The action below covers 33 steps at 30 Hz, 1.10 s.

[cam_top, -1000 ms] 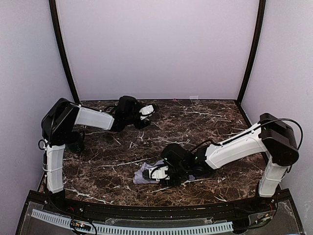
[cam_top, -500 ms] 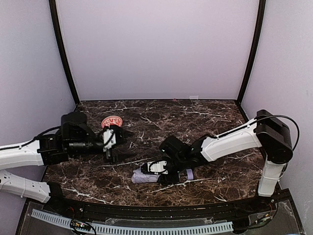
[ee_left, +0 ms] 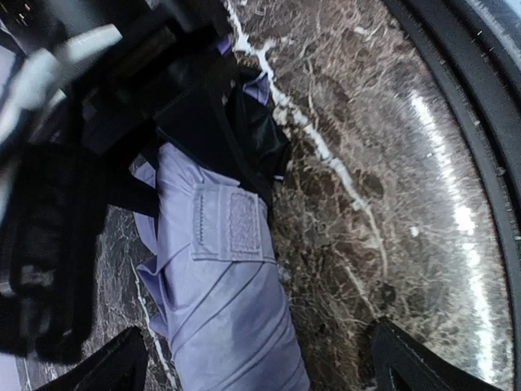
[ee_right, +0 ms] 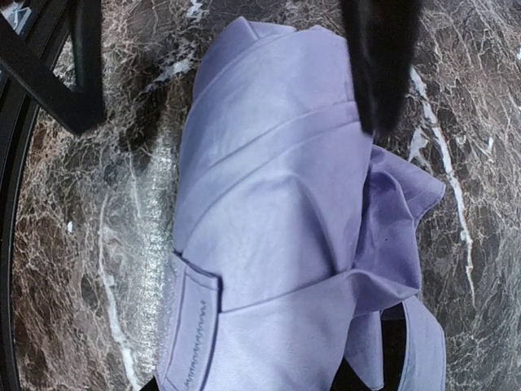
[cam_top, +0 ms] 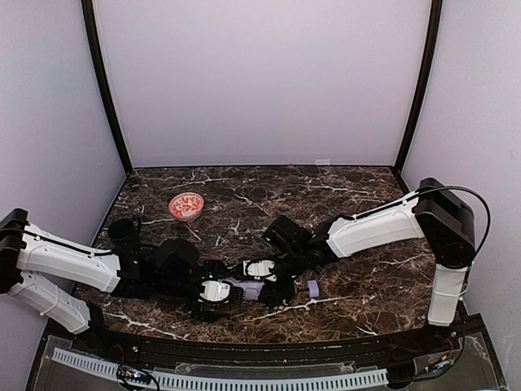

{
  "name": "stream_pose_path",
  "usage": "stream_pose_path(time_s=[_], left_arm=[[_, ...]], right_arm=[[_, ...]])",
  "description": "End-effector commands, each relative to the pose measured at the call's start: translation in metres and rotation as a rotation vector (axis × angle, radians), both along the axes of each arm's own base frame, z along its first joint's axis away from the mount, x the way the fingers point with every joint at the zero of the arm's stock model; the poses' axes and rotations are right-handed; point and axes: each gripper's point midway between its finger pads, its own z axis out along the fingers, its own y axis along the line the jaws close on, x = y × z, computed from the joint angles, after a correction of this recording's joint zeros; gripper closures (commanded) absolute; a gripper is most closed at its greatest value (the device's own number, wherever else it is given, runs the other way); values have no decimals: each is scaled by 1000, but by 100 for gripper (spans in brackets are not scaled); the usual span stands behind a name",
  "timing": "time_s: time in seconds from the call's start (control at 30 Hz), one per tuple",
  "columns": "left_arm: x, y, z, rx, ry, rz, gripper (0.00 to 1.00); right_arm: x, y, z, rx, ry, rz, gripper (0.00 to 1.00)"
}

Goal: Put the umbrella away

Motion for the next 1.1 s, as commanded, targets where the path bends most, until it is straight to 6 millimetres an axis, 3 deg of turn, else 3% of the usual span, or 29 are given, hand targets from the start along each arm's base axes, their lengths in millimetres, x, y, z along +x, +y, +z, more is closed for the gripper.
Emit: stream_pose_path(time_s=[0.0,0.17,0.23,0.33,0.4,0.47,0.57,0.73,0.77,0.8,0.83,0.9,1.07], left_arm=[[26,-21,1,-26,-113,34,1],[36,-21,-38,124,-96,50,2],[43,-17,-55,203,-115,53,6],[32,-11,-79,330,-24,8,24],[14,-3,-93,402,104,-18,43],[-1,13,-102,486,208,-5,56],[-18,39,-113,562,258,-23,62],[-17,43,-122,591,250,-29,85],[-17,44,-124,603,253,-25,88],[-17,46,-126,614,255,-26,91],[-18,48,-127,623,251,-32,93],[-17,52,-129,638,231,-44,100],[-17,62,-134,671,217,-45,100]], right_arm=[[-41,-78,-71,-346,214,-33,100],[-43,-77,-74,-353,246,-37,100],[-40,-73,-71,-331,253,-37,100],[-30,-64,-64,-287,250,-51,98],[-22,-60,-61,-270,242,-75,94],[-17,-58,-57,-263,226,-92,85],[-2,-40,-33,-185,169,-100,66],[20,-34,-8,-98,93,-142,43],[23,-38,-6,-90,90,-162,34],[25,-41,-2,-71,91,-175,14],[28,-41,5,-38,92,-179,3],[30,-35,25,46,69,-148,1],[36,-28,89,222,18,-87,0]])
